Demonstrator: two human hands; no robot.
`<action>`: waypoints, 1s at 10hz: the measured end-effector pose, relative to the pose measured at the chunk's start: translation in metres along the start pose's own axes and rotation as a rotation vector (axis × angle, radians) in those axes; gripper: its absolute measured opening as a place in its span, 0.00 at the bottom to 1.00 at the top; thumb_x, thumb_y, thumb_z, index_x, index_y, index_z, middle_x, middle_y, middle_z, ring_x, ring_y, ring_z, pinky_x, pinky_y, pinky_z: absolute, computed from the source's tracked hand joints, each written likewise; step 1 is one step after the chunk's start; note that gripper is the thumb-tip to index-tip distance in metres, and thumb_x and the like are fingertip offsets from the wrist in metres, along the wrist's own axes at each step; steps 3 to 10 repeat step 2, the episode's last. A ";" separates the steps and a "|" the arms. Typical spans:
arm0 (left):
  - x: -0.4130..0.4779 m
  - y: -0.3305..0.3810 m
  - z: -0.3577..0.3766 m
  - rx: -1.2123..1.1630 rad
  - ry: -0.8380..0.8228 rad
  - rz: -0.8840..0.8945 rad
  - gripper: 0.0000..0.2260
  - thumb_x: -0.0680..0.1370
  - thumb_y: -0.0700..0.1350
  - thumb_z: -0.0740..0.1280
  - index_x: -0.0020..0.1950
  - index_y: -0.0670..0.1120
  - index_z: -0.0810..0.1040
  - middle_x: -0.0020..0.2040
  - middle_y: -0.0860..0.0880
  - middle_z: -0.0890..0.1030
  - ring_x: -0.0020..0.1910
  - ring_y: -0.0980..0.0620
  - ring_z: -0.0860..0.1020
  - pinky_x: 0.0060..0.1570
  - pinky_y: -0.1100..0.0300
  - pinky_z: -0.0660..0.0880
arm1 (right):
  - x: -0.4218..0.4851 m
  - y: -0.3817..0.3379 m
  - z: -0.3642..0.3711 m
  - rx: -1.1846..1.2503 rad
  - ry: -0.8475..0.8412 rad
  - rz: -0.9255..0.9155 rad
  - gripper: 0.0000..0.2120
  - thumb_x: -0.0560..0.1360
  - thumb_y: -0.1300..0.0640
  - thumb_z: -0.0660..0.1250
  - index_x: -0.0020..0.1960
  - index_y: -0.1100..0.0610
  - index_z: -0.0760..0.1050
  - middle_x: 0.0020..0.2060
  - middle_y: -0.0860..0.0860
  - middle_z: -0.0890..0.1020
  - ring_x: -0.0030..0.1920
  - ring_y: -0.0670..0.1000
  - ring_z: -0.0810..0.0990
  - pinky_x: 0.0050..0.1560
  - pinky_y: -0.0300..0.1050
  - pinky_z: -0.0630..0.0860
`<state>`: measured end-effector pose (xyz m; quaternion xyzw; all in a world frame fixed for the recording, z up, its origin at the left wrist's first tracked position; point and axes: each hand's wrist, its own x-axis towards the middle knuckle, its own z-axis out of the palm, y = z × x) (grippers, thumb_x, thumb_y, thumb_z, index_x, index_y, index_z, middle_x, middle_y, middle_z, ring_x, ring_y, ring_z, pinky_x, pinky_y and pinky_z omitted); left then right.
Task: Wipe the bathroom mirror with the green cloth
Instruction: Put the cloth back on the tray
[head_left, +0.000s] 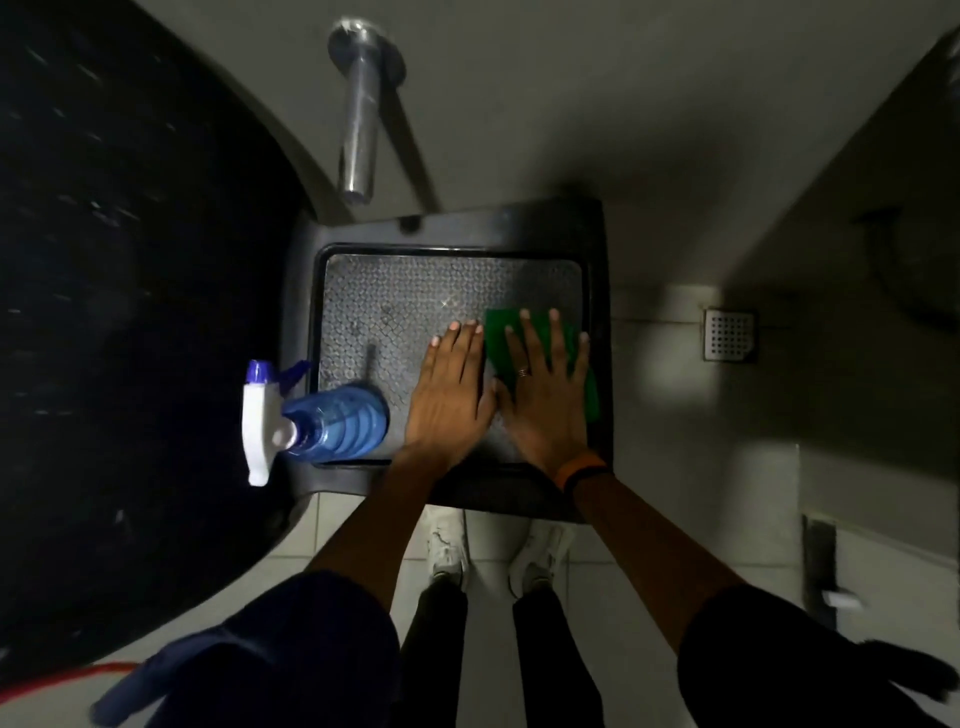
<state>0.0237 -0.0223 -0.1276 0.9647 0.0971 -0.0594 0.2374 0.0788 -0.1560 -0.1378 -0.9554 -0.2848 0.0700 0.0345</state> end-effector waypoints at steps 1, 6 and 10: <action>-0.002 0.004 -0.002 0.010 -0.036 -0.019 0.29 0.83 0.48 0.59 0.80 0.38 0.56 0.81 0.39 0.59 0.82 0.43 0.54 0.81 0.46 0.50 | 0.005 0.006 -0.007 -0.028 -0.085 -0.015 0.33 0.83 0.41 0.56 0.82 0.53 0.51 0.83 0.56 0.54 0.82 0.65 0.48 0.78 0.74 0.51; 0.000 0.010 -0.020 0.005 0.011 -0.012 0.29 0.83 0.49 0.57 0.81 0.38 0.55 0.82 0.39 0.58 0.82 0.44 0.53 0.81 0.46 0.51 | 0.005 0.002 -0.025 0.012 -0.106 0.026 0.33 0.83 0.39 0.53 0.83 0.53 0.50 0.83 0.56 0.51 0.83 0.63 0.46 0.77 0.75 0.50; 0.000 0.010 -0.020 0.005 0.011 -0.012 0.29 0.83 0.49 0.57 0.81 0.38 0.55 0.82 0.39 0.58 0.82 0.44 0.53 0.81 0.46 0.51 | 0.005 0.002 -0.025 0.012 -0.106 0.026 0.33 0.83 0.39 0.53 0.83 0.53 0.50 0.83 0.56 0.51 0.83 0.63 0.46 0.77 0.75 0.50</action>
